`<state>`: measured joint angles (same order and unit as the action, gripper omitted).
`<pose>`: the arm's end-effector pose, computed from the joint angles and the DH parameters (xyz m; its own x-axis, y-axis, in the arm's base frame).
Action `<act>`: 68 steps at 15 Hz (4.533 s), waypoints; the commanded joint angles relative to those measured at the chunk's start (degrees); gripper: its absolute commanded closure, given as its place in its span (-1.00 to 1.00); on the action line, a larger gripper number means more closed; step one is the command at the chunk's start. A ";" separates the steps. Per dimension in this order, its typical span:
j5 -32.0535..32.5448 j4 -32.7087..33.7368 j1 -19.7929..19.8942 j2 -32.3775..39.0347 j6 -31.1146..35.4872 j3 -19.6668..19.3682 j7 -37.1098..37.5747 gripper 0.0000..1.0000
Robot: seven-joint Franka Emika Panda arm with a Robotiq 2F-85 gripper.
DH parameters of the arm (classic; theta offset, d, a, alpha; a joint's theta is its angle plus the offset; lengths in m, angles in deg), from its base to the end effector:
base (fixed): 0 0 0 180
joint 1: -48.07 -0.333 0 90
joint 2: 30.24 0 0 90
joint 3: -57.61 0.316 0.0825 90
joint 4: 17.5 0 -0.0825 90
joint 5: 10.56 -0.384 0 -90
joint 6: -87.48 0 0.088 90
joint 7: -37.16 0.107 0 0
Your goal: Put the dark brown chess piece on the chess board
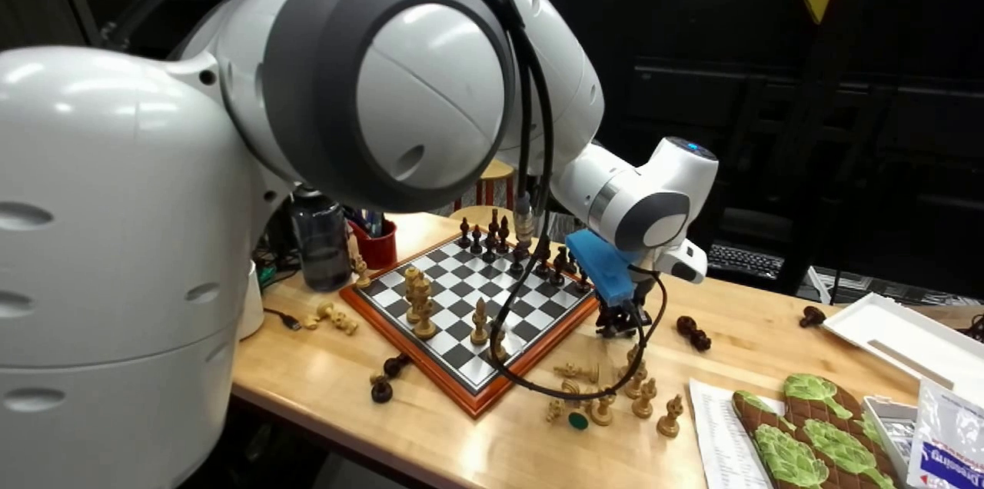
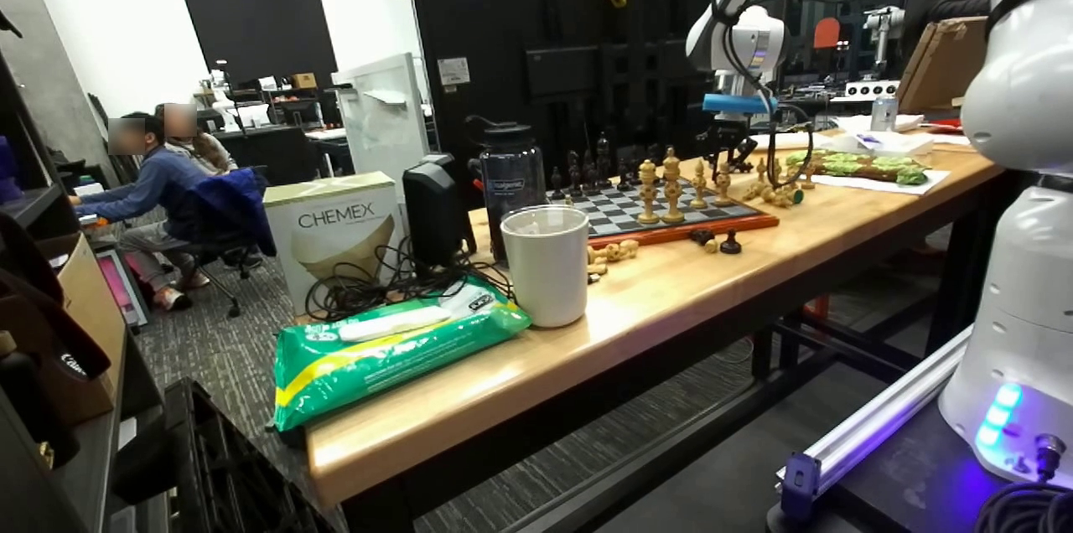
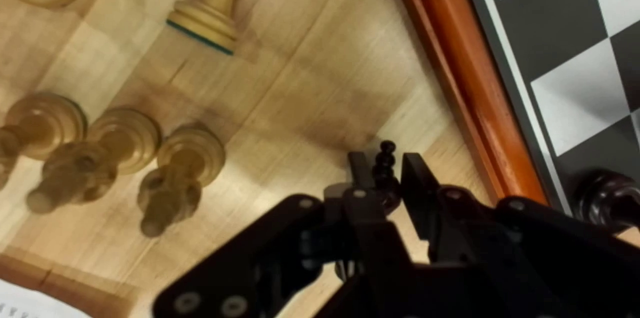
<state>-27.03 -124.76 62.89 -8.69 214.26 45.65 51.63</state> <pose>0.5689 -0.2681 0.3152 0.6376 -0.7671 -0.0702 -0.7680 -0.6260 -0.1353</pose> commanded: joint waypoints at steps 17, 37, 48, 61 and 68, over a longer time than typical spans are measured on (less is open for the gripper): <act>-23.55 2.17 3.28 -10.47 -37.49 0.02 -14.53 0.89; -35.07 15.64 6.08 11.40 -62.56 -1.41 -9.11 0.89; -35.44 23.01 7.58 17.68 -66.82 -1.80 -4.36 0.89; -34.46 27.51 7.64 21.57 -62.92 -1.40 -4.80 0.89; -34.77 27.23 7.71 22.64 -63.35 -1.28 -3.69 0.89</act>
<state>-61.39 -98.31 70.04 13.46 151.45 43.90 46.04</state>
